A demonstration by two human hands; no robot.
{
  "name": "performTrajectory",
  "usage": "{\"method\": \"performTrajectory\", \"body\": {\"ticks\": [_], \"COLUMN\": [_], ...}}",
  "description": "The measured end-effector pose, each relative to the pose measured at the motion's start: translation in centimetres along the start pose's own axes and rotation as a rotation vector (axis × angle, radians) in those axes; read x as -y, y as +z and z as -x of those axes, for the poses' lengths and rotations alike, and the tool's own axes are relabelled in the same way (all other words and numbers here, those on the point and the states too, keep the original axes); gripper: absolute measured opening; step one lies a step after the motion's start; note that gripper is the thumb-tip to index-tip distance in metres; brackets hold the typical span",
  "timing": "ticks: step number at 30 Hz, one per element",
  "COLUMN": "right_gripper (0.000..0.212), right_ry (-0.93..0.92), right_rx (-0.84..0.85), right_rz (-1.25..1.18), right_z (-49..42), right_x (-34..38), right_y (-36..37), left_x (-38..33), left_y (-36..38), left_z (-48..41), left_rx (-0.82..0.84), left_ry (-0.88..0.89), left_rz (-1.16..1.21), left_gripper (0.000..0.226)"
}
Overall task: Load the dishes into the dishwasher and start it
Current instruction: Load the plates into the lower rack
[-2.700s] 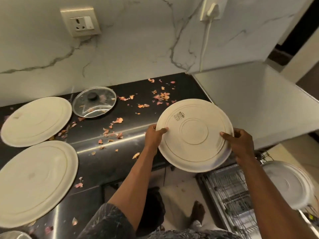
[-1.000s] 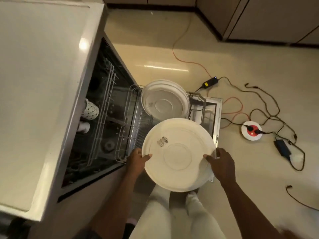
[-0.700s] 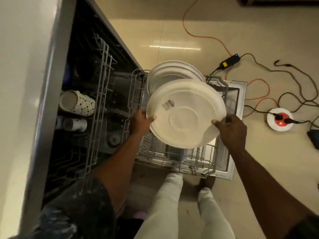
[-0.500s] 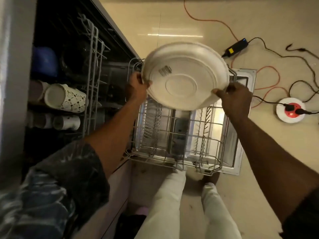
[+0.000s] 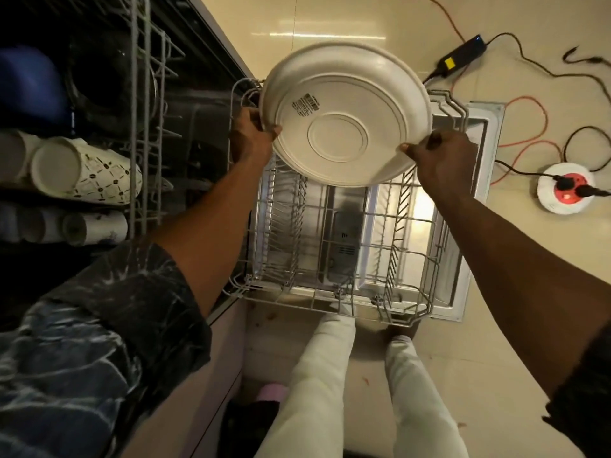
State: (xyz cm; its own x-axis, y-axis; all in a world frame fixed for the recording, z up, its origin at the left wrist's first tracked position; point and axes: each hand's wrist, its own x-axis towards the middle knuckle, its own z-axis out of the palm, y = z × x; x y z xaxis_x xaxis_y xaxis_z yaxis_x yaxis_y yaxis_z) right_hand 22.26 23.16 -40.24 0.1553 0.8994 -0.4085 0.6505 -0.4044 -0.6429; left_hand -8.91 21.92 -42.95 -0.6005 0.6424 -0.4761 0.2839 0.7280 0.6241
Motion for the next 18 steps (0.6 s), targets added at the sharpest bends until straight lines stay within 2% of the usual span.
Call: {"method": "performTrajectory", "body": {"ticks": [8, 13, 16, 18], "right_gripper": [0.038, 0.028, 0.027, 0.027], "right_ry": [0.016, 0.037, 0.040, 0.055], "right_rx": [-0.005, 0.025, 0.025, 0.047], "right_rz": [0.041, 0.051, 0.077, 0.140], "right_z": [-0.8, -0.5, -0.6, -1.1], "right_x": [-0.9, -1.5, -1.6, -1.5], "right_y": [2.3, 3.5, 4.0, 4.2], "left_x": [1.8, 3.1, 3.5, 3.4], "left_y": [0.5, 1.3, 1.9, 2.4], "left_z": [-1.5, -2.0, -1.9, -2.1], "left_rx": [0.028, 0.087, 0.104, 0.138], "left_ry": [-0.008, -0.070, -0.051, -0.046], "left_rz": [-0.104, -0.208, -0.202, -0.188], "left_gripper": [0.039, 0.039, 0.038, 0.045]}}
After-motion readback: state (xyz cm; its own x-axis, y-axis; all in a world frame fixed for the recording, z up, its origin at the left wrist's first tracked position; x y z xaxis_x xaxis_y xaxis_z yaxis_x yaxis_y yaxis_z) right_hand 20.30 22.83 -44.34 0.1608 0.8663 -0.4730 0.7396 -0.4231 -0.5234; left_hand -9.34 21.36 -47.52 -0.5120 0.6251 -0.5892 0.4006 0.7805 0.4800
